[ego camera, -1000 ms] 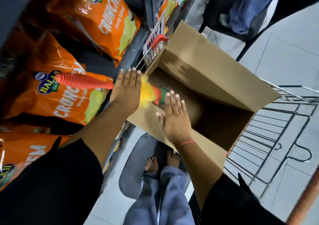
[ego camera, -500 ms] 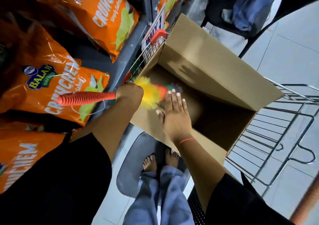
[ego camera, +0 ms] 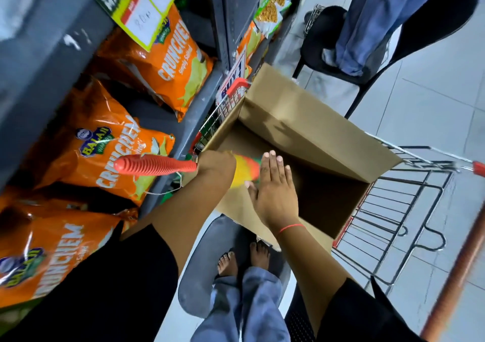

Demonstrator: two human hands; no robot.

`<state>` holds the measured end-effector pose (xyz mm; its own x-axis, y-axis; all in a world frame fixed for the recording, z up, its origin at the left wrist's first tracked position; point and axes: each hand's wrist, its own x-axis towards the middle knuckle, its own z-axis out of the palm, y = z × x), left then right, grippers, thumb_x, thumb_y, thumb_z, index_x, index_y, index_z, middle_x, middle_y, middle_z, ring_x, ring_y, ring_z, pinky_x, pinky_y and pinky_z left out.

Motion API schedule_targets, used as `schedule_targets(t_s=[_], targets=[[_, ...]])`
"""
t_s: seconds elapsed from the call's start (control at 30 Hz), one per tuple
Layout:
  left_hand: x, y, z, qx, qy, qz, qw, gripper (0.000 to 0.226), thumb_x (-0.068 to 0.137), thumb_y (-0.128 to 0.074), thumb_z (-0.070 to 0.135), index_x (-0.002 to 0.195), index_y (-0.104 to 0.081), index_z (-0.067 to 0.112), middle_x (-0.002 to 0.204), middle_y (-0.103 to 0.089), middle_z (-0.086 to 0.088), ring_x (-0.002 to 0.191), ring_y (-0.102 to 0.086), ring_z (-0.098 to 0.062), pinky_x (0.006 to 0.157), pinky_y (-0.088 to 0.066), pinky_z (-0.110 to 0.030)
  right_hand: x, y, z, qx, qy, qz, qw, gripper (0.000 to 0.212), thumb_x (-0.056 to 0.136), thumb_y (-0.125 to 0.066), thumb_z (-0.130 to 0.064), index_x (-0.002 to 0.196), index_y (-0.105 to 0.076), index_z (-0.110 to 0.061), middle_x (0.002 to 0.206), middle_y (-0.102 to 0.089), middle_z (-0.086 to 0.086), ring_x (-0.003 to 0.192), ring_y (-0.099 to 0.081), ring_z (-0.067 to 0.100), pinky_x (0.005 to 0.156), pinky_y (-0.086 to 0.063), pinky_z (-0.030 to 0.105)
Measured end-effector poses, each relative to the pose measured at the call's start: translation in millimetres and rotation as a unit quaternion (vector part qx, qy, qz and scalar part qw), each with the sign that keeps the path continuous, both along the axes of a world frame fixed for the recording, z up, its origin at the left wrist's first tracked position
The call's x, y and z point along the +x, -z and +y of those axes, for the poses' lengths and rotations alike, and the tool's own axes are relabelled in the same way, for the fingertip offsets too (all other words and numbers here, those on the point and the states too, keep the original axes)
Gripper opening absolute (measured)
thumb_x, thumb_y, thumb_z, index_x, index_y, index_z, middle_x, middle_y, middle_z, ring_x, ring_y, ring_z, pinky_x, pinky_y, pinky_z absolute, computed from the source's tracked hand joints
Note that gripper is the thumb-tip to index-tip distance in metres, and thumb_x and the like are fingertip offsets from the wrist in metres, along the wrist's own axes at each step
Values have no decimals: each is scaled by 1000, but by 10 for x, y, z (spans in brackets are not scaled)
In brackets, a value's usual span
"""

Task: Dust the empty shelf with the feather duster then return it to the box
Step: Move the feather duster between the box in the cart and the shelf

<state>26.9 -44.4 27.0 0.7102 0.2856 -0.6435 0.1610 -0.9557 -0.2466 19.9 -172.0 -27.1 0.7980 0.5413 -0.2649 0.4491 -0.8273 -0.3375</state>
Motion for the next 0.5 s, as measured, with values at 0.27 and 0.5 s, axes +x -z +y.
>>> schedule_targets(t_s=[0.27, 0.5], targets=[[156, -1134, -227, -38, -25, 37, 998, 36, 92, -44, 5, 127, -53, 2, 137, -51, -14, 126, -49, -31, 101, -46, -41, 140, -860, -157, 30, 30, -51, 998, 66, 96, -32, -37, 143, 1, -5, 154, -3, 15, 142, 1, 26, 113, 5, 35], [237, -2321, -418, -45, -1, 3, 999, 39, 92, -44, 7, 130, -49, 1, 141, -46, -16, 128, -46, -32, 104, -41, -42, 265, -1653, -468, 38, 209, -86, 973, 65, 96, -33, -37, 142, -5, -1, 153, -11, 17, 141, -5, 26, 115, -5, 39]])
